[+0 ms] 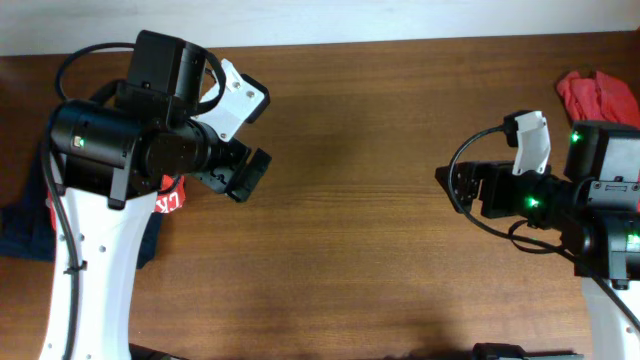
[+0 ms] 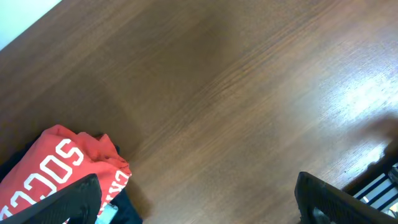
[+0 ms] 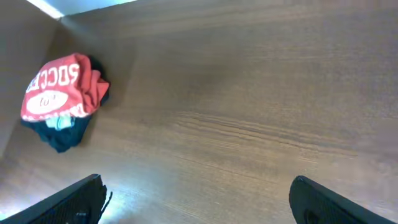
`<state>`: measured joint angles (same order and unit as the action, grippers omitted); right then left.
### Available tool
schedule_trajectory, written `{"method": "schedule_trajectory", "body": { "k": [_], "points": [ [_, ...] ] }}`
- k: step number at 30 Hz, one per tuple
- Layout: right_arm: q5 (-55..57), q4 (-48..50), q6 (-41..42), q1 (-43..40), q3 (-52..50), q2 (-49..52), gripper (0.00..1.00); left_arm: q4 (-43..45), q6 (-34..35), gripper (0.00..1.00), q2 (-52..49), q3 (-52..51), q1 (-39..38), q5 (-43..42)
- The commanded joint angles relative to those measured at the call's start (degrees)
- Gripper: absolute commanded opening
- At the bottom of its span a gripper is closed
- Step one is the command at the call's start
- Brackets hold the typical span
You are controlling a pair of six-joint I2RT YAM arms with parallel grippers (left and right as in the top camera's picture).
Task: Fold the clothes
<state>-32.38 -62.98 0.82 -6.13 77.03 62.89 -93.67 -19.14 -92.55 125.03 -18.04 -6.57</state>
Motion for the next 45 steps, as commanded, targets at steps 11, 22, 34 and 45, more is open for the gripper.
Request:
{"method": "schedule_trajectory", "body": {
  "k": [11, 22, 34, 45],
  "points": [
    [13.31, 0.17, -11.32, -0.15, 0.0, -16.63, 0.99, 0.07, -0.68, 0.99, 1.4, -0.39, -0.17, 0.42],
    [26.05, 7.63, -11.32, -0.17, -11.5, -29.7, 0.99, 0.07, -0.68, 0.99, 1.4, -0.39, -0.17, 0.42],
    [21.88, 28.83, -10.84, 0.87, -49.99, -52.41, 0.99, 0.07, -0.68, 0.99, 1.4, -0.39, -0.17, 0.42],
    [22.08, 29.83, -7.82, 1.73, -65.85, -62.71, 0.99, 0.07, -0.68, 0.99, 1.4, -0.39, -0.17, 0.42]
  ]
}}
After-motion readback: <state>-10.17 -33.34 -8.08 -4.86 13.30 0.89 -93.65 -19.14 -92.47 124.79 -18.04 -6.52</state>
